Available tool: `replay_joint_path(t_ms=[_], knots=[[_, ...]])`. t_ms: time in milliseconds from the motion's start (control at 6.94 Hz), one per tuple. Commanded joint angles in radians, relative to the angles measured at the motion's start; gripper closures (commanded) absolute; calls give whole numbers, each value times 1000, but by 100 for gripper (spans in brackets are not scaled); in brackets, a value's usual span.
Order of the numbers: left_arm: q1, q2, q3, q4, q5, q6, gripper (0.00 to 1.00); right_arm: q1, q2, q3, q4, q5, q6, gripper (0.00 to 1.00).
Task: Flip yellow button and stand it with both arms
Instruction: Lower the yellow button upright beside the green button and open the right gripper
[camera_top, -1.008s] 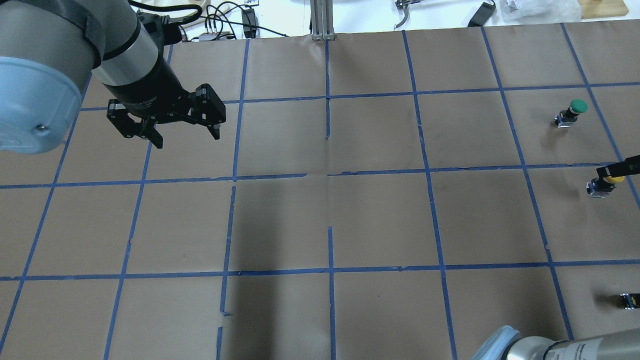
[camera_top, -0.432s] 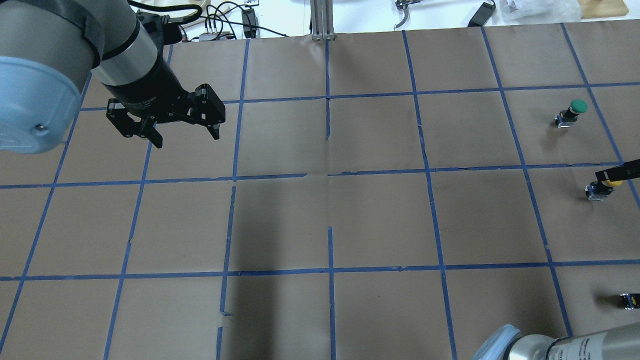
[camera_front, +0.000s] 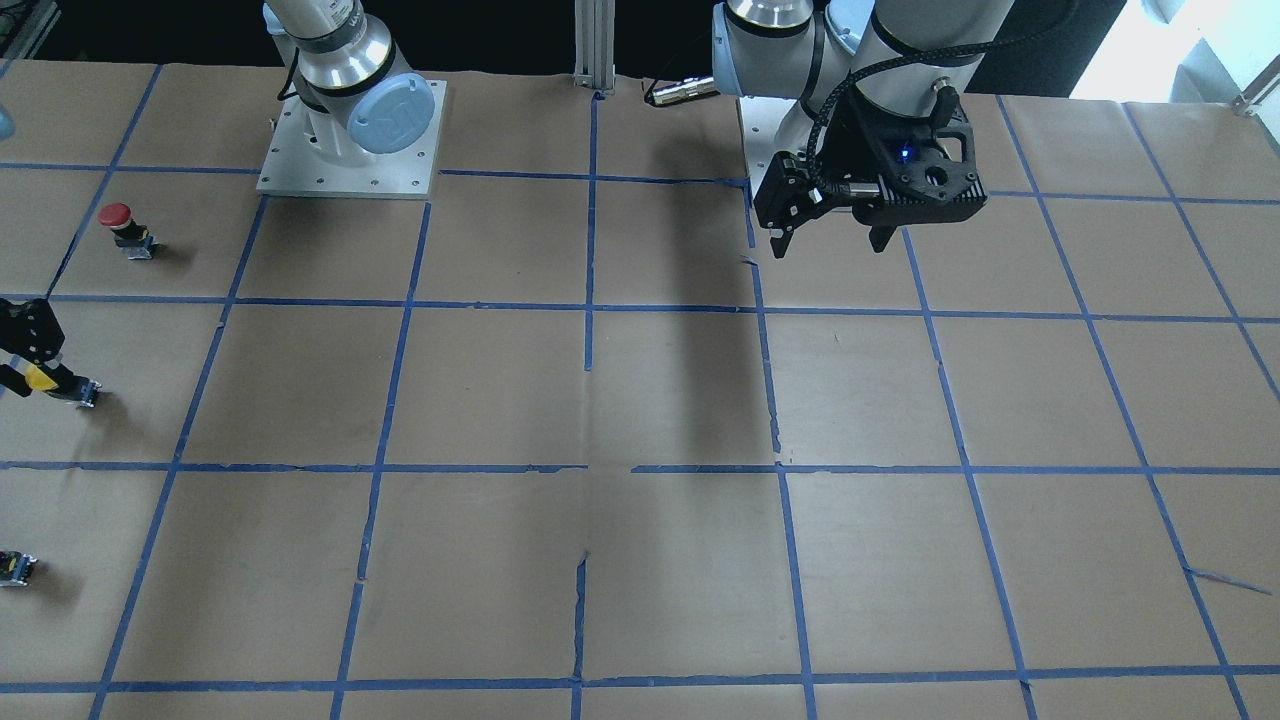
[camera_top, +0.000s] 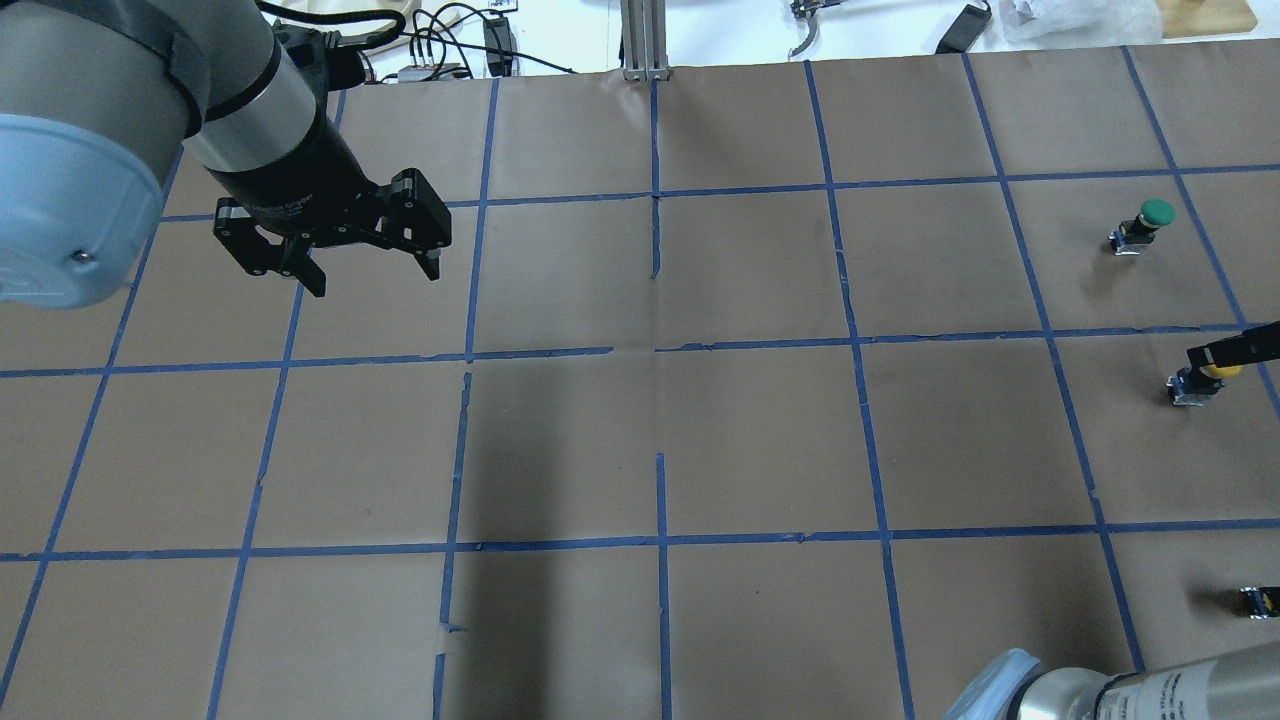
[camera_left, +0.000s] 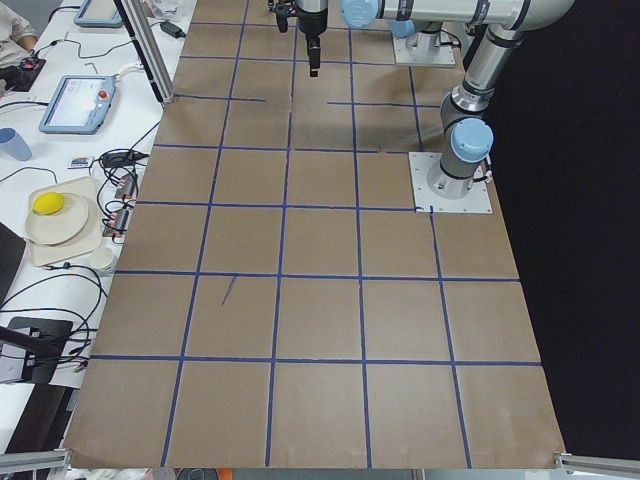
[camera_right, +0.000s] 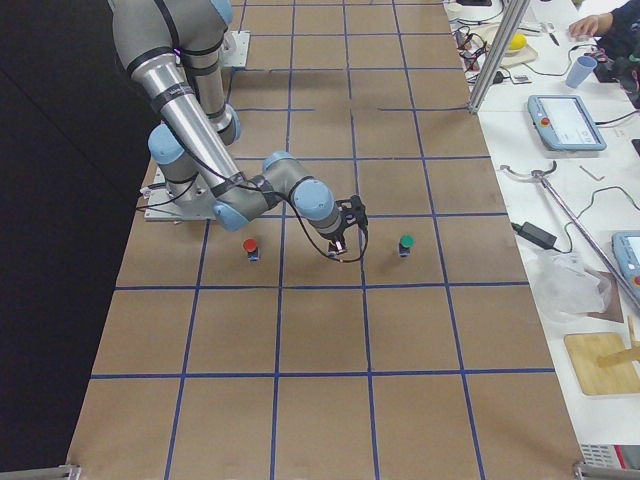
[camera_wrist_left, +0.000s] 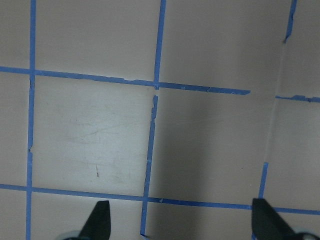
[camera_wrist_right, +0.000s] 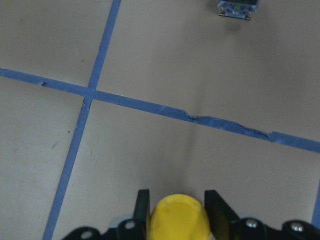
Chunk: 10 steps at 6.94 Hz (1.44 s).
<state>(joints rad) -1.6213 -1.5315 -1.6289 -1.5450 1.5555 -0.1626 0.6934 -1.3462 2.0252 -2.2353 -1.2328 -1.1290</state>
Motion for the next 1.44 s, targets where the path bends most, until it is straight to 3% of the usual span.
replay_joint_path(t_ms=[0,144,288,576,720,1008,1297], knots=[[0,1,0,0,0,0,0,-2,1,4,3,-1,0,31],[0,1,-2,-1,0,0,0,-2,1,6,3,-8,6,10],[0,1,-2,-1,0,0,0,-3,-4,6,5,-14,11,1],[0,1,-2,-1,0,0,0,-3,-13,-5,17,-57,12,1],[0,1,-2,-1,0,0,0,0,-45,-32,108,-85,56,1],[0,1,-2,-1,0,0,0,27,-109,-190,408,-137,348,0],[-2,2,-3,-1,0,0,0,168,-110,-363,546,-276,526,0]])
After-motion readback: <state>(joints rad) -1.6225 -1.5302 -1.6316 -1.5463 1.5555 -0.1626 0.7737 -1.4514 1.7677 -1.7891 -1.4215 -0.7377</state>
